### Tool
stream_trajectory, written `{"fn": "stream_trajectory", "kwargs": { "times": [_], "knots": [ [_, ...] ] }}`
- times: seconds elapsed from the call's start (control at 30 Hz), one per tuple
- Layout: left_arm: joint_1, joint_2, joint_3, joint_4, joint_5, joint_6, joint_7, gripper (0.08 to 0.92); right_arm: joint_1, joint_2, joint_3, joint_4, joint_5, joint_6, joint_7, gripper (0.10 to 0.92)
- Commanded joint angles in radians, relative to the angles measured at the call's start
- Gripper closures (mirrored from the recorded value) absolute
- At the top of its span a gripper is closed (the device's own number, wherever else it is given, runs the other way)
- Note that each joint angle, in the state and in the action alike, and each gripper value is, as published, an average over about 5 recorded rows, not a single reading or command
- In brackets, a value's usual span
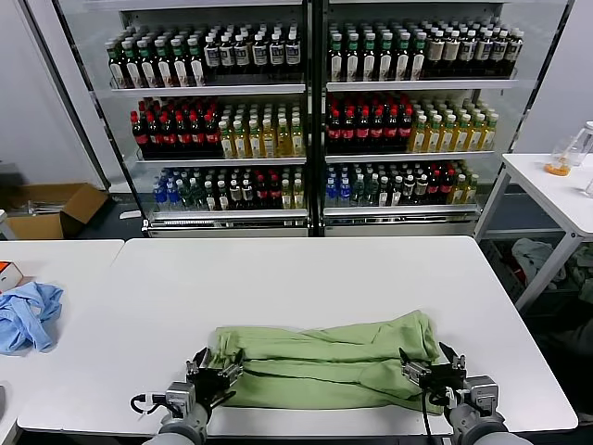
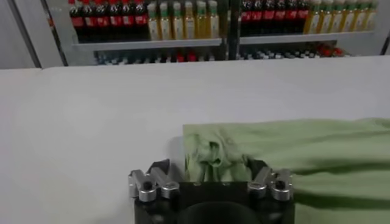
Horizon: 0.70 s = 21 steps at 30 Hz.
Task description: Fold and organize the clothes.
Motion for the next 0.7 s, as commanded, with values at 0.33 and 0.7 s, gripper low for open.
{"fn": "stream_trajectory", "kwargs": {
  "times": [0.33,0.7],
  "knots": [
    [0.017,-0.004,-0.077,0.001,-0.038,-0.013,0.028,0.596,0.003,-0.008,0.0,0.001,0.007,0.009,0.003,0.203],
    [0.026,0.197,-0.411,-0.048,-0.19,-0.01,0.061,0.883,0.006,-0.005,-0.002,0.008,0.007,0.013,0.003,0.203]
  ]
}}
